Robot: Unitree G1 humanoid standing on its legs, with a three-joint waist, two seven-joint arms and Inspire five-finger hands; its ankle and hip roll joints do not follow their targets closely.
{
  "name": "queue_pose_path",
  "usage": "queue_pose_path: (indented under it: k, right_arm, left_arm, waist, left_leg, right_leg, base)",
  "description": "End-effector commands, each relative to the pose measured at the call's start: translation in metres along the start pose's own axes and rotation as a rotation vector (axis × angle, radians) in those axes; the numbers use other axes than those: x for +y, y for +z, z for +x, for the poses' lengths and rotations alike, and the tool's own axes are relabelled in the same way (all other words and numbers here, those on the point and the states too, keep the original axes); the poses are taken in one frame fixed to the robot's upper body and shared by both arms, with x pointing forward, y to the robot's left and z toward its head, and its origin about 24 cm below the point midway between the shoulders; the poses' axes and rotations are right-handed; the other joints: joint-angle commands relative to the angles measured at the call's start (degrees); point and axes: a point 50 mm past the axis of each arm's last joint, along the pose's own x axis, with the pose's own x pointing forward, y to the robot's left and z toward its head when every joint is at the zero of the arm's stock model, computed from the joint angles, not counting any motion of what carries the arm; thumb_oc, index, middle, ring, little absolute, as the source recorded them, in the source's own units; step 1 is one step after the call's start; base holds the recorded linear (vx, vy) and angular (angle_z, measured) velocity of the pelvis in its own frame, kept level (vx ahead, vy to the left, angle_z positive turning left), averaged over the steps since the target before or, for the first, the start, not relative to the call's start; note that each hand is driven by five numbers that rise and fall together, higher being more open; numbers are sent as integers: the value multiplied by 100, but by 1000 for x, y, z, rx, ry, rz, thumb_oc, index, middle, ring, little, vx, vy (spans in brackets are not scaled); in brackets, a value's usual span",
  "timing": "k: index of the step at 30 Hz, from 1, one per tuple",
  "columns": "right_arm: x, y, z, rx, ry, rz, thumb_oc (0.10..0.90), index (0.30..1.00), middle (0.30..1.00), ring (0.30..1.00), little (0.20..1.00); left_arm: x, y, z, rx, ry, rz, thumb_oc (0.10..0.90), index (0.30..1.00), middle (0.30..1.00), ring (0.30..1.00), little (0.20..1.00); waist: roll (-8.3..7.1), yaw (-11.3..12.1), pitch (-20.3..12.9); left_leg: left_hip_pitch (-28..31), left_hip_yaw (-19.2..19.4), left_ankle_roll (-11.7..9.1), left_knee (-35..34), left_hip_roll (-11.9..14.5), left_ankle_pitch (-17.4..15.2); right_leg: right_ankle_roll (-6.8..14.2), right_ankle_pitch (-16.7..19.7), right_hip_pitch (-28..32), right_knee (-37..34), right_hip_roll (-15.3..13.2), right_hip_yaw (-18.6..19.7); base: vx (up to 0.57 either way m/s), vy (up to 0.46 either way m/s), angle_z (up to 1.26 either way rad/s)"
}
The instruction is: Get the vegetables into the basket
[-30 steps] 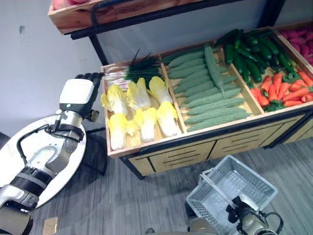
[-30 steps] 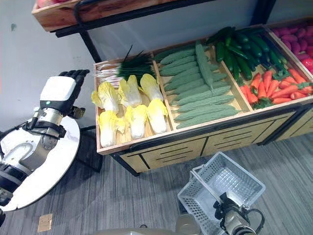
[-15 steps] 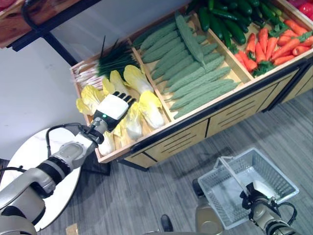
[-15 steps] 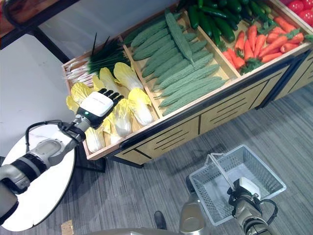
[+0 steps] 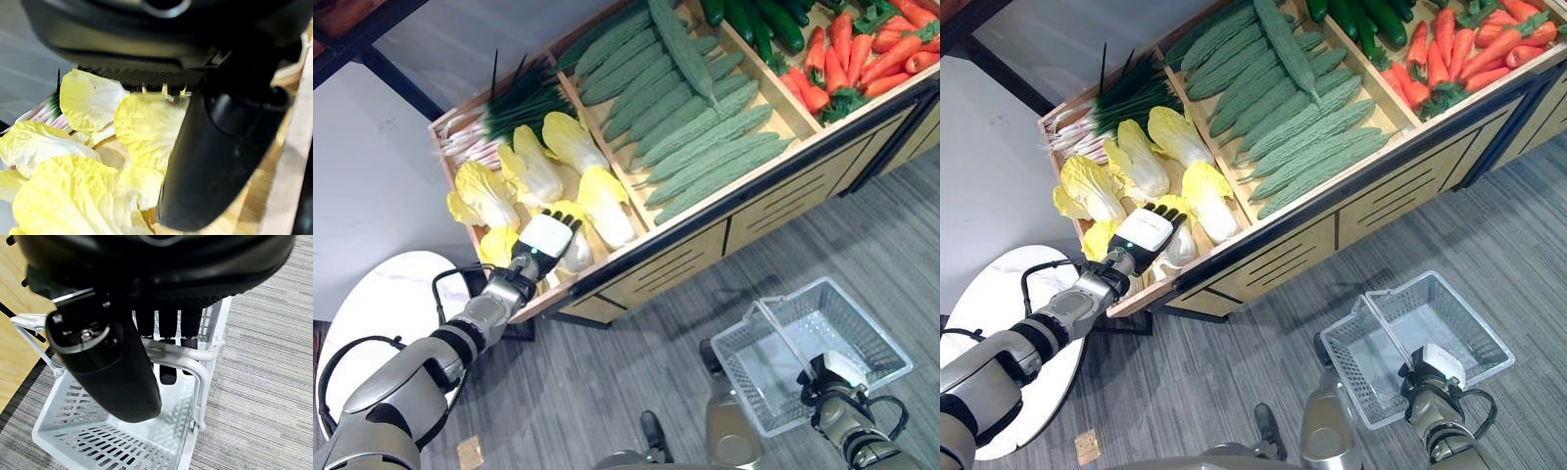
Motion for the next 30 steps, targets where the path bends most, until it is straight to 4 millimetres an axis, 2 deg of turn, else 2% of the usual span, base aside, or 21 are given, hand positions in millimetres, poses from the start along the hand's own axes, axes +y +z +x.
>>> queue_pose_path:
  k: [1, 6, 12, 13, 14, 21, 27, 30]
  right_arm:
    - [27, 27, -9, -108, 65, 18, 400, 300, 300, 300, 300]
    - [28, 33, -10, -131, 59, 19, 400, 300, 300, 300, 300]
    - [29, 40, -11, -156, 52, 20, 400, 300, 300, 300, 300]
    - [30, 41, -11, -153, 52, 21, 400, 300, 300, 300, 300]
    - [30, 43, -11, -157, 50, 23, 400, 300, 300, 300, 300]
    - [37, 40, -14, -142, 76, 0, 400, 300, 300, 300, 300]
    - [37, 42, -13, -140, 76, 0, 400, 300, 300, 300, 300]
    - [38, 39, -14, -122, 84, 11, 400, 300, 300, 300, 300]
  left_arm:
    - [16, -58, 4, 217, 17, 83, 900, 1000, 1000, 1000, 1000]
    - [13, -62, 4, 251, 7, 93, 900, 1000, 1000, 1000, 1000]
    - [17, -62, 8, 274, 25, 84, 900, 1000, 1000, 1000, 1000]
    - [14, -61, 7, 279, 10, 68, 600, 580, 580, 580, 580]
    - [13, -60, 8, 283, 5, 47, 400, 300, 300, 300, 300]
    - [10, -50, 7, 254, -7, -32, 400, 300, 300, 300, 300]
    - [9, -51, 6, 267, 0, -88, 400, 300, 300, 300, 300]
    - [9, -45, 1, 274, 44, -211, 400, 300, 300, 300, 300]
  waist:
    - [-357, -158, -33]
    - [-374, -185, 50]
    - [-380, -219, 145]
    - [-391, -219, 153]
    - [-398, -221, 156]
    - [-484, -142, 67]
    - [-546, -90, 51]
    - [-682, 26, -27]
  left_leg:
    - [-463, -115, -123, 11, -64, 345]
    - [-622, -76, -138, 11, -68, 392]
    - [-797, -23, -162, 11, -56, 441]
    - [-822, -8, -166, 11, -48, 447]
    - [-833, 2, -167, 11, -43, 456]
    - [-799, -24, -178, 11, -6, 454]
    - [-790, -72, -169, 11, -13, 452]
    - [-615, -143, -148, 11, 6, 414]
  right_leg:
    - [588, -277, 203, 81, -449, 152]
    - [582, -221, 26, 83, -442, 188]
    - [565, -172, -170, 78, -405, 276]
    - [562, -171, -196, 75, -387, 296]
    - [558, -170, -208, 77, -376, 309]
    - [536, -192, -136, 70, -351, 289]
    - [529, -187, -99, 70, -349, 272]
    - [517, -233, 91, 85, -348, 216]
  base:
    - [-29, 17, -8]
    - [-6, 4, -3]
    - [1, -2, -10]
    - [14, -17, -3]
    - [22, -23, -4]
    - [5, -25, -5]
    - [-9, -3, 2]
    - [-5, 4, 5]
